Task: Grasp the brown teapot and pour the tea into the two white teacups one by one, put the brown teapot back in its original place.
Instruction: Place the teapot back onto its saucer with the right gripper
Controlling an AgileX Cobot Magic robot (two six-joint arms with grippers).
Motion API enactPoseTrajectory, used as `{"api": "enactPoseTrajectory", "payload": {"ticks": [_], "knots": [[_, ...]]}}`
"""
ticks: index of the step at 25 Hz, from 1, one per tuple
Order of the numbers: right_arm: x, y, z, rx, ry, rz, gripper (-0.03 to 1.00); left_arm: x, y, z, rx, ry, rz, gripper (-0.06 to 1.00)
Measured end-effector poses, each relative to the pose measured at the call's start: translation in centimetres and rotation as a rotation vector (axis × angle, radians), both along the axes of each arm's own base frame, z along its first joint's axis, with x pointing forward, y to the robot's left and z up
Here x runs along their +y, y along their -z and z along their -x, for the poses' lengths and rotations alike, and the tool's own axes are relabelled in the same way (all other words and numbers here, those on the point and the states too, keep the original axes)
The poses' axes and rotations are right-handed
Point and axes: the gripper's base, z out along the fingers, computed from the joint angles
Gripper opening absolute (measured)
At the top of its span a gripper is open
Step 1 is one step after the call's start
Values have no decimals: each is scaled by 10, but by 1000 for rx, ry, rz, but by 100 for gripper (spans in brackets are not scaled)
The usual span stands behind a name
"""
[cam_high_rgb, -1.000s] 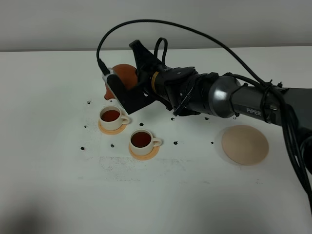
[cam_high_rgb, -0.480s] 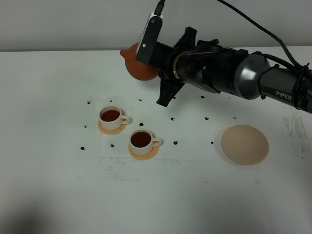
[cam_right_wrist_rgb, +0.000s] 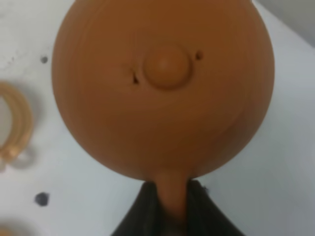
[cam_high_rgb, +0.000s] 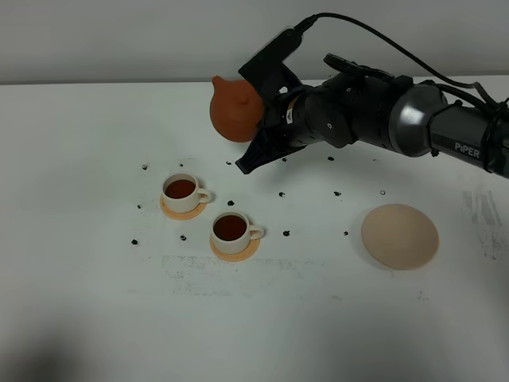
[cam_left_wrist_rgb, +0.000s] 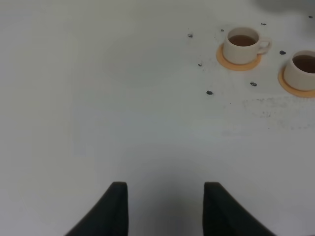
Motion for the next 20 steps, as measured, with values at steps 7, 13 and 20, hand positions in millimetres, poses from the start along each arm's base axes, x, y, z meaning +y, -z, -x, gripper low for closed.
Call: {"api": "enactPoseTrajectory", "payload": {"ticks": [7, 13, 20], "knots": [[-2, 35, 3, 140, 29, 64, 9, 0, 0, 0, 0, 0, 0, 37], [-2, 47, 4, 184, 40, 75, 9, 0, 0, 0, 0, 0, 0, 37], [-3, 56, 6, 231, 53, 89, 9, 0, 0, 0, 0, 0, 0, 37]]}}
